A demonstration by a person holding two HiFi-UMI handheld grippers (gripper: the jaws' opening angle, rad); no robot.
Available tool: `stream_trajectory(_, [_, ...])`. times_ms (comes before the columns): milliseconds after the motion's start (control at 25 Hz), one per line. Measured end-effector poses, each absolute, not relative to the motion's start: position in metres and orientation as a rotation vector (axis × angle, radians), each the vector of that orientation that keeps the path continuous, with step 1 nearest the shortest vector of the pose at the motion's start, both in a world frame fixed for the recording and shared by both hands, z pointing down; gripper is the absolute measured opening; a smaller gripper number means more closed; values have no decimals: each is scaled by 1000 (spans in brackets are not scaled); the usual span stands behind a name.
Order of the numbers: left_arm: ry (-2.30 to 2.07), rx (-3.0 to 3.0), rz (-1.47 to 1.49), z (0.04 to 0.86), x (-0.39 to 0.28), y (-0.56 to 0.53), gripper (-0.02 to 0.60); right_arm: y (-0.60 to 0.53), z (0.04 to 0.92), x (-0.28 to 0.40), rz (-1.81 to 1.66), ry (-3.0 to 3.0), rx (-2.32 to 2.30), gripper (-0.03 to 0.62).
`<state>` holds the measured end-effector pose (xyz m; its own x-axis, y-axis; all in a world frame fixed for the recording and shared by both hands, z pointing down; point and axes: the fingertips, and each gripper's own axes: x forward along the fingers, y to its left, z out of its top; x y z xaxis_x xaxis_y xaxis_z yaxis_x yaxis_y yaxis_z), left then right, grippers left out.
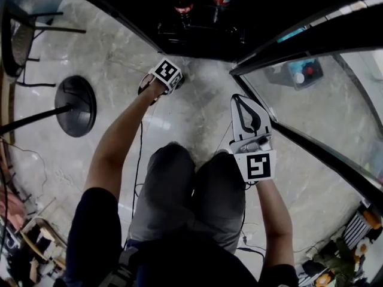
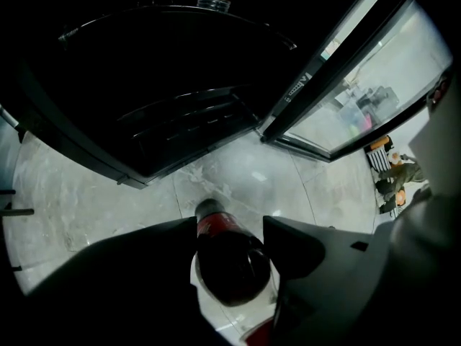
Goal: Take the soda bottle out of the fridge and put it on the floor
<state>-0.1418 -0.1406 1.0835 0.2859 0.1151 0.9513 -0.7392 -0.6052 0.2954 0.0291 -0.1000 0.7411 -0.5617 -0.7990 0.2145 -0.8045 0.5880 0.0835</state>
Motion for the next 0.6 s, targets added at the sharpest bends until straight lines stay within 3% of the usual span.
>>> stream_trajectory(600, [-650,1887,1359,1078,-132,-174,295,-106,746,23,38,-2590,1308,17])
